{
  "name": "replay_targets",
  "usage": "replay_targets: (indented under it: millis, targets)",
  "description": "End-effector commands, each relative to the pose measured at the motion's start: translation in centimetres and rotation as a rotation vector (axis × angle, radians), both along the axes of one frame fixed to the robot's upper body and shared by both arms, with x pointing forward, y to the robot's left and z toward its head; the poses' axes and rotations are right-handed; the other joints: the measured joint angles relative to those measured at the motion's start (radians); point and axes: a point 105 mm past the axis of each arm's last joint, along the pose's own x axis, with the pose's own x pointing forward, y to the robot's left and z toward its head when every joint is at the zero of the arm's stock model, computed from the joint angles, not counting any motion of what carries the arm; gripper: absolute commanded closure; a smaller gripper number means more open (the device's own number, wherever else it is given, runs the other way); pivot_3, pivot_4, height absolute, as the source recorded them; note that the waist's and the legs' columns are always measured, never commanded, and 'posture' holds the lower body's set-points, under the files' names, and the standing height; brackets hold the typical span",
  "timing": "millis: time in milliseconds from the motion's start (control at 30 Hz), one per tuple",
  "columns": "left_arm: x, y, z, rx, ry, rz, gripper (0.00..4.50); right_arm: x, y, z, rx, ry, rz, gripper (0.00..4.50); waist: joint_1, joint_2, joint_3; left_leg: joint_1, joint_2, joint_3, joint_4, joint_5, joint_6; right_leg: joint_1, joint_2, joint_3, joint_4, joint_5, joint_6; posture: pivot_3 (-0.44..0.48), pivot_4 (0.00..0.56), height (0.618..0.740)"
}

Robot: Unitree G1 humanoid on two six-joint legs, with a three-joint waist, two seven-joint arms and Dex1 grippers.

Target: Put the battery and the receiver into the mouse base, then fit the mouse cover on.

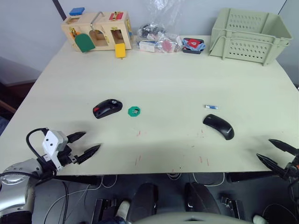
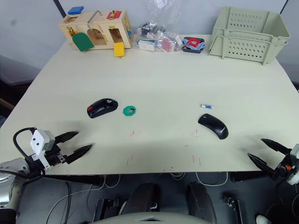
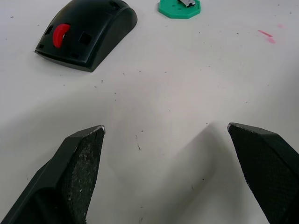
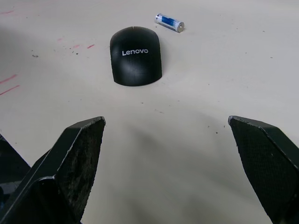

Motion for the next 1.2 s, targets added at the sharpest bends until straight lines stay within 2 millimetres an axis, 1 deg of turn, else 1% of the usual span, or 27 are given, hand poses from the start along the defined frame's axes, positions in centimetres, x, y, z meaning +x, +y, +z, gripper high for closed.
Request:
replay_targets:
  millis: [33,200,467,667,800,900,1033,1200]
  targets:
    - [-0.2,0.3,1.2,0.001,-0.056,0.008,0.00,0.1,-0.8,1.1,-0.042,-0.084,-0.006,0.07,0.000,0.000,0.000,0.000,0.000,0.000,0.000,0.000,0.000,0.000,0.000,0.000,0.000,0.000,0.000,0.000,0.150,0.740]
    - [-0.2,0.5,1.2,-0.004,-0.064,0.014,0.00,0.3,-0.5,1.3,-0.041,-0.111,0.023,0.07,-0.001,0.000,0.000,0.000,0.000,0.000,0.000,0.000,0.000,0.000,0.000,0.000,0.000,0.000,0.000,0.000,0.150,0.740]
    - [0.2,0.6,1.7,-0.006,-0.094,-0.005,0.00,0.1,0.8,1.9,-0.009,-0.143,0.081,0.07,0.000,0.000,0.000,0.000,0.000,0.000,0.000,0.000,0.000,0.000,0.000,0.000,0.000,0.000,0.000,0.000,0.150,0.740]
    - [1.7,0.6,2.4,-0.012,-0.111,-0.035,0.00,0.2,2.5,2.8,0.034,-0.184,0.153,0.07,0.000,0.000,0.000,0.000,0.000,0.000,0.000,0.000,0.000,0.000,0.000,0.000,0.000,0.000,0.000,0.000,0.150,0.740]
    - [3.3,1.1,3.2,0.001,-0.112,-0.046,0.00,-0.3,3.6,3.2,0.064,-0.200,0.230,0.07,0.002,0.000,0.000,0.000,0.000,0.000,0.000,0.000,0.000,0.000,0.001,0.000,0.000,0.000,0.000,0.000,0.150,0.740]
    - [4.6,1.3,4.0,0.014,-0.120,-0.071,0.00,-0.6,4.0,3.5,0.067,-0.216,0.283,0.07,0.001,0.000,0.000,0.000,-0.001,0.000,0.000,0.000,0.000,0.000,0.001,0.000,0.000,0.000,0.000,0.000,0.150,0.740]
    - [5.9,1.1,4.6,0.021,-0.111,-0.116,0.00,-1.0,3.9,3.8,0.078,-0.227,0.324,0.07,-0.001,0.000,0.000,0.000,-0.004,0.000,0.000,0.000,0.000,0.000,0.001,0.000,0.000,0.001,0.002,0.000,0.150,0.740]
    - [7.3,1.3,5.5,0.052,-0.098,-0.158,0.00,-1.2,2.8,4.1,0.071,-0.243,0.336,0.07,-0.001,-0.001,0.000,0.000,-0.004,0.001,0.000,0.000,0.000,0.000,0.002,-0.001,0.001,0.003,0.004,0.000,0.150,0.740]
